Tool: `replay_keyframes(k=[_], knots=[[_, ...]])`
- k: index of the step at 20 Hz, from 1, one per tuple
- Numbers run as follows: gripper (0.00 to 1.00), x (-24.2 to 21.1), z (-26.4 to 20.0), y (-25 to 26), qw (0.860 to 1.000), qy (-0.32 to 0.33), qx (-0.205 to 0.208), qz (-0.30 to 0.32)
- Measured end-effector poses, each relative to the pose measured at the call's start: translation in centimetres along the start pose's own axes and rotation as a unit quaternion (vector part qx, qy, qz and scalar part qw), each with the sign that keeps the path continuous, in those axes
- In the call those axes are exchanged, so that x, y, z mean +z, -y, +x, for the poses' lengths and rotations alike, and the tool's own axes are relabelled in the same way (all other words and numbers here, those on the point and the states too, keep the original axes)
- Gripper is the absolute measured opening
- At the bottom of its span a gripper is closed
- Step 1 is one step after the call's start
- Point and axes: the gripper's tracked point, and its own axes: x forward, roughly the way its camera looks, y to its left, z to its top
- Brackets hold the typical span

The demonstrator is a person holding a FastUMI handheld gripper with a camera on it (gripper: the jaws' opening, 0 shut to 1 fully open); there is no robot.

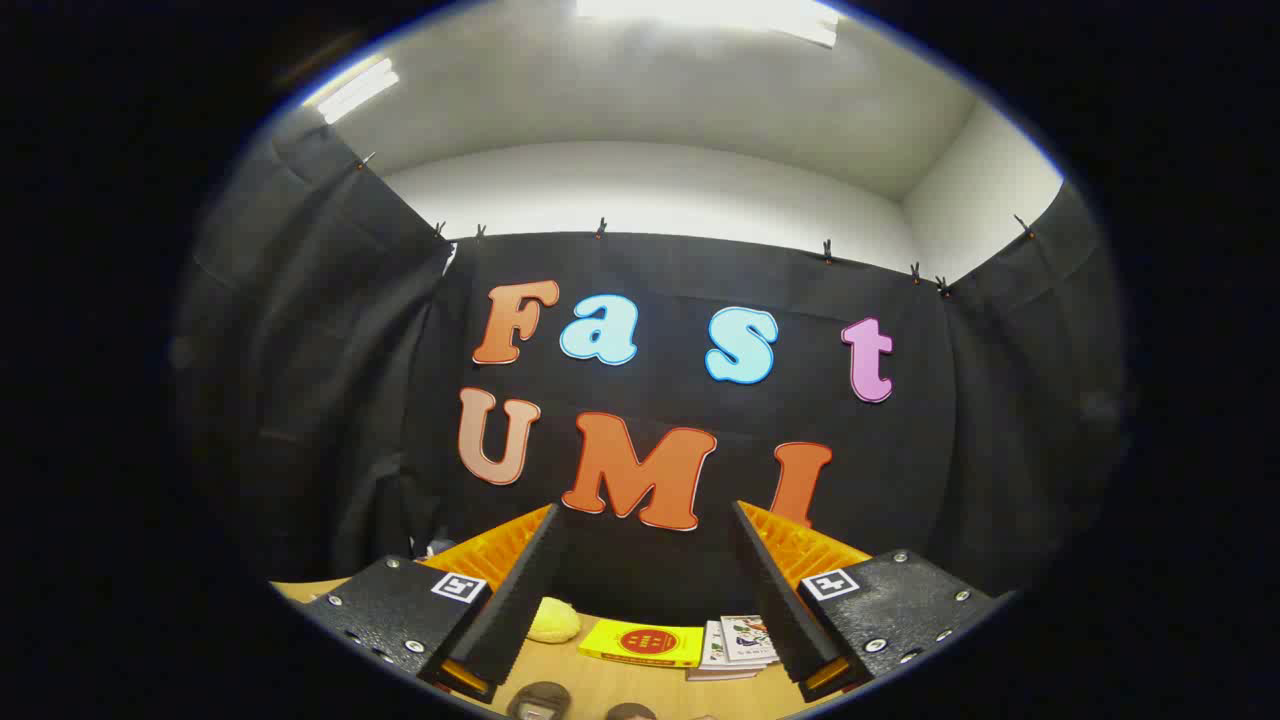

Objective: Open the storage box then place both shoes into the box .Put the left shoe in first, then the right shoe, with the right side of both shoes facing outward in a uniform manner.

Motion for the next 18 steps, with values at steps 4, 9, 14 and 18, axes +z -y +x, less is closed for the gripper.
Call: replay_keyframes(k=[4,9,14,18], knots=[[0.99,0.3,-0.2,-0.4,1.0,0.006,0.0,0.016],[0.98,0.4,-0.4,-0.5,1.0,0.014,0.003,-0.005],[0.99,0.9,-0.7,-1.0,1.0,0.022,0.005,0.0],[0.99,0.4,-0.8,-0.1,1.0,0.017,0.0,-0.007]])
